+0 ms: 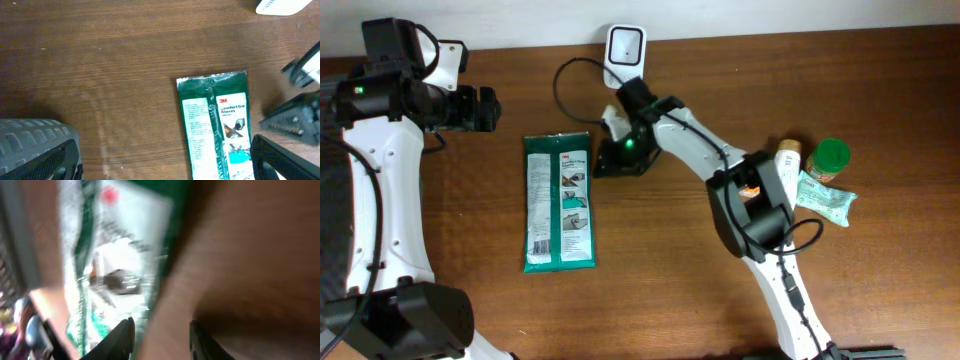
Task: Scan the item barcode
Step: 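Reach right gripper to the green gloves package and grasp its edge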
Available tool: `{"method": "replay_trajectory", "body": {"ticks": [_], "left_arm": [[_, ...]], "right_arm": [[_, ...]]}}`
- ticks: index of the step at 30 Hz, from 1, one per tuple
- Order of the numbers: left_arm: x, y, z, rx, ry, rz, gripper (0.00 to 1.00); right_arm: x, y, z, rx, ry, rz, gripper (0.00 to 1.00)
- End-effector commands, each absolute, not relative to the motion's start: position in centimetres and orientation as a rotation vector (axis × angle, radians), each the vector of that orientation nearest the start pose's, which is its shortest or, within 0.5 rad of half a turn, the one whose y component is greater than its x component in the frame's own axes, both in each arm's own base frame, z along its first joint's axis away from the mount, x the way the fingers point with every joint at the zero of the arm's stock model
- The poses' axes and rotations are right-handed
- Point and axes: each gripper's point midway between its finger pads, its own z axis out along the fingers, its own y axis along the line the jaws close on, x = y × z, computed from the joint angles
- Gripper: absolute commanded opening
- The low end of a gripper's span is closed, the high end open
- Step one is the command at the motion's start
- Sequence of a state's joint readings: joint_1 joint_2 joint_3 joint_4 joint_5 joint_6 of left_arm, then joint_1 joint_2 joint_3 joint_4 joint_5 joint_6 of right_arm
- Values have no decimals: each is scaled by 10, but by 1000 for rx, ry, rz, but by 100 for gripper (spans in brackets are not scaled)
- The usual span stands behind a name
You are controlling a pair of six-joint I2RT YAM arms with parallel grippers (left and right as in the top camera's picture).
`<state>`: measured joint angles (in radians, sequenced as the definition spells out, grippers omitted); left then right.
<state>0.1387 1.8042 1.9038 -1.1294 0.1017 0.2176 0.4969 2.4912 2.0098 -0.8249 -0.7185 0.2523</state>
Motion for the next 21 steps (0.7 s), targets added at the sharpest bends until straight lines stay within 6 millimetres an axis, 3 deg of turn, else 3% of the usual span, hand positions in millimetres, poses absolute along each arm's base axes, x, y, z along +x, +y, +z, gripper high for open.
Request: {"method": "replay_trajectory", "body": {"ticks": [1,4,11,21], "left_arm": [[441,43,256,157,2558,-3,99],[441,43,256,157,2558,-3,99],[441,43,256,157,2558,-3,99],[441,43,256,157,2558,-3,99]], "right_arm": [[399,376,30,-658,2814,1317,35],[397,372,28,-645,2840,1302,35],[386,337,14,-632,2991,1173,34],[389,336,11,-636,2985,1137,34]]}}
